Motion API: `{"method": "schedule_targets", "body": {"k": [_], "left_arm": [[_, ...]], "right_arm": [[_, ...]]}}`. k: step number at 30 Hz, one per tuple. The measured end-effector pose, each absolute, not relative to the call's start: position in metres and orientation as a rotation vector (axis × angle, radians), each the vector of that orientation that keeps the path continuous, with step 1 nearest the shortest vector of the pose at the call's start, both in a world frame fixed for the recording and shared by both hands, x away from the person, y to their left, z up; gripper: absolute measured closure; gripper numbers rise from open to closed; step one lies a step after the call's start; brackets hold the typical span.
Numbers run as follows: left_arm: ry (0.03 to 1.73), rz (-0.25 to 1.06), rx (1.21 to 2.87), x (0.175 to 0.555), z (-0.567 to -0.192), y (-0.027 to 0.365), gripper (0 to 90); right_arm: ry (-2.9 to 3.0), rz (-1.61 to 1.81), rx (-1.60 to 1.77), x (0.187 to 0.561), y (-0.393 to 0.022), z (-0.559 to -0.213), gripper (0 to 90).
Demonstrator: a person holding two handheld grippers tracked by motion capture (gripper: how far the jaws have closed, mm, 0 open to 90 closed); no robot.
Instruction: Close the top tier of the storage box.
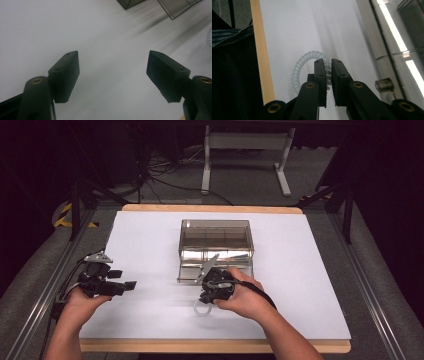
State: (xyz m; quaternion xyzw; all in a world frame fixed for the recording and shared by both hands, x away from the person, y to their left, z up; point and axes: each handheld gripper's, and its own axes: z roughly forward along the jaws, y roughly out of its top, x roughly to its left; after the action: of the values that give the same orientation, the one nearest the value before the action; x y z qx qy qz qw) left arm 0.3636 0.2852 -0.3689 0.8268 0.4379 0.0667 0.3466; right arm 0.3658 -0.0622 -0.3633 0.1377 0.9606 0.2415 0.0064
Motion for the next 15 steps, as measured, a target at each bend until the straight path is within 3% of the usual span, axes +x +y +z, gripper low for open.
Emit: {"method": "schedule_targets", "body": {"k": [15], "left_arm": [[1.123,0.169,2.158,0.364,-0.370,0.280,27.1]], "right_arm": [[2.929,0.889,0.459,0.367,-0.083,-0.336,83.9]]}}
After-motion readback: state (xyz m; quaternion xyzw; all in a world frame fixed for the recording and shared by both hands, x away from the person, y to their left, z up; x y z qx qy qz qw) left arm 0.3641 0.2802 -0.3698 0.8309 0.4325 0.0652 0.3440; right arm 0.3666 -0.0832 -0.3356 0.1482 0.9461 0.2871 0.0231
